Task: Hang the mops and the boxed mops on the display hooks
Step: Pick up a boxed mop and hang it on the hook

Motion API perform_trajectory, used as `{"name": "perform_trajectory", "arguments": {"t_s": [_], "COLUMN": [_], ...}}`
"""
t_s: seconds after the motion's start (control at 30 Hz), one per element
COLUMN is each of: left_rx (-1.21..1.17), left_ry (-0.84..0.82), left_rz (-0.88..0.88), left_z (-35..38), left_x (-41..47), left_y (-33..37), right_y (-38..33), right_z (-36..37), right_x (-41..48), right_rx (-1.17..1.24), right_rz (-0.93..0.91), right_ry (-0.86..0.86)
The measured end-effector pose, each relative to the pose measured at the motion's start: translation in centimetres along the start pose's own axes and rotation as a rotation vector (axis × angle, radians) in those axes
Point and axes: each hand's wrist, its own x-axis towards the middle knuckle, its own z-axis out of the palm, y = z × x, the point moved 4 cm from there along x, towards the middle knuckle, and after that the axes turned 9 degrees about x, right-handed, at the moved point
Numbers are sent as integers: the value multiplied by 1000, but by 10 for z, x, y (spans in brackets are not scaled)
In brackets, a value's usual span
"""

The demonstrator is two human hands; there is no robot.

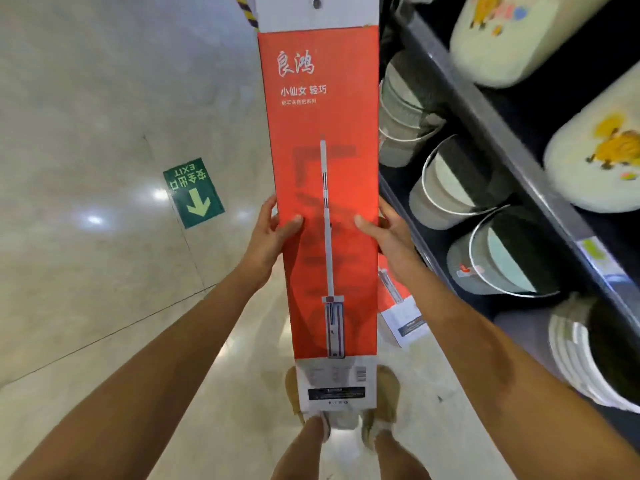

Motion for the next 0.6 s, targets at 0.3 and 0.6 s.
{"name": "perform_trajectory", "arguments": {"t_s": [0.3, 0.6], "left_rx": [56, 60], "left_ry": [-14, -61], "left_rz": [229, 406], "left_z": [6, 48], "left_x": [-123, -298], "left_y": [128, 156], "right_y": [-120, -155], "right_z": [9, -8], "right_x": [-145, -337], "right_rx": [154, 65], "right_rz": [-221, -430], "right_ry": [84, 184]}}
